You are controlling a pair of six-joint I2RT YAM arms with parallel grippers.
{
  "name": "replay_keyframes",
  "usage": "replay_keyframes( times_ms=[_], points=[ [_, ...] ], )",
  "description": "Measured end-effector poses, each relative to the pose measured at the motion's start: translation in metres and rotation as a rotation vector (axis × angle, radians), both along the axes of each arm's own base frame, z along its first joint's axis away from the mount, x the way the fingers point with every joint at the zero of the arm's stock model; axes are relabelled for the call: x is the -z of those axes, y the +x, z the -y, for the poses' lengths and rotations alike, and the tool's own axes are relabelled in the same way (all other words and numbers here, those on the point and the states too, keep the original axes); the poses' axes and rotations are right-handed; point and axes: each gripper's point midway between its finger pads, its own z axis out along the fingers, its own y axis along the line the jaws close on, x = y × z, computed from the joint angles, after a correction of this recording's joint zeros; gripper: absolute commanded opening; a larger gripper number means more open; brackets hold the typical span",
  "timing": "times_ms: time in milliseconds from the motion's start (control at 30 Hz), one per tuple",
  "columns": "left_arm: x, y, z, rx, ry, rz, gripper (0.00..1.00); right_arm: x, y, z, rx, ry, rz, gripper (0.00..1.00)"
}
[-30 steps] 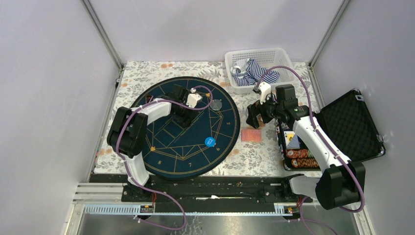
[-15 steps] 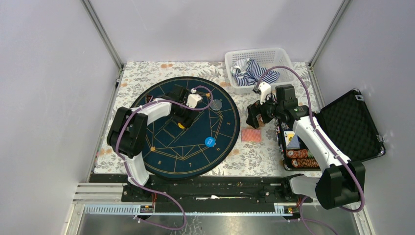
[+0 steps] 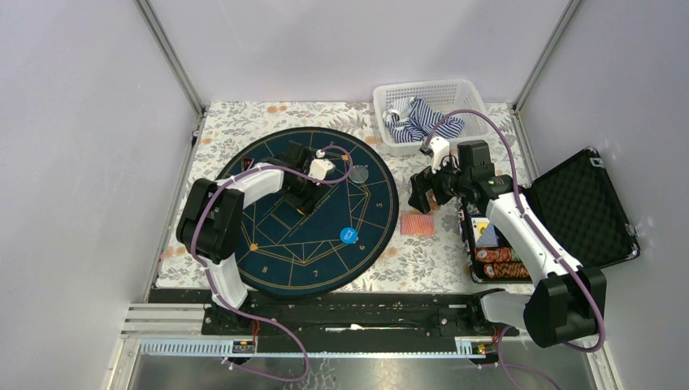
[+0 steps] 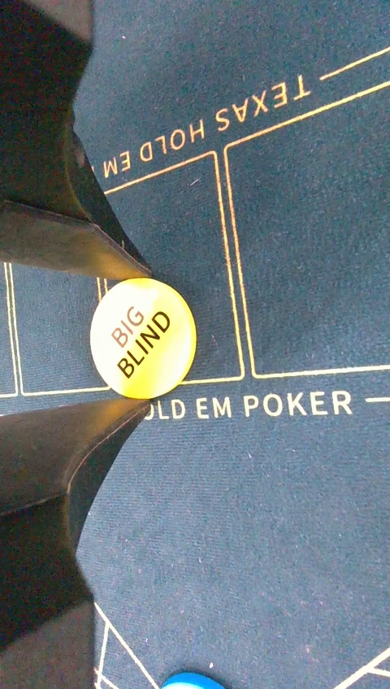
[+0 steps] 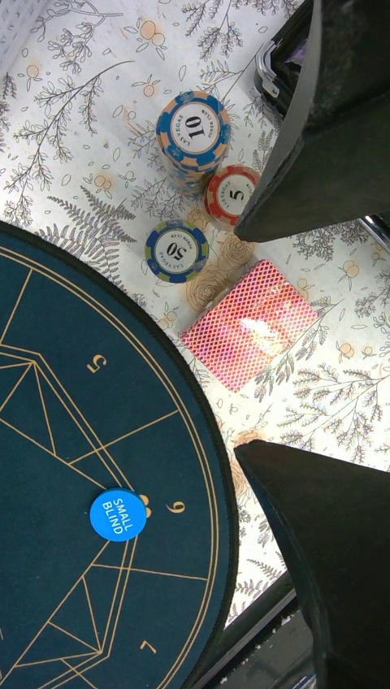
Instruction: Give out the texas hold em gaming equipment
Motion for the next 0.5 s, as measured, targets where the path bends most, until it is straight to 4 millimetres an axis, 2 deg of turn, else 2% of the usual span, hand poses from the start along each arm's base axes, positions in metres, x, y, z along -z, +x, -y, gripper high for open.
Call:
replay_keyframes(
  times_ms=[267, 367, 500],
  points=[
    [-0.003, 0.000, -0.008, -0.030, -0.010, -0.019, 0.49, 0.000, 0.000, 0.000, 0.000, 0.000, 0.000, 1.00],
    [-0.012, -0.002, -0.023, -0.074, -0.018, -0.031, 0.48, 0.000, 0.000, 0.000, 0.000, 0.000, 0.000, 1.00],
    [-0.038, 0.001, -0.049, -0.145, -0.043, -0.004, 0.47, 0.000, 0.000, 0.000, -0.001, 0.001, -0.001, 1.00]
  ],
)
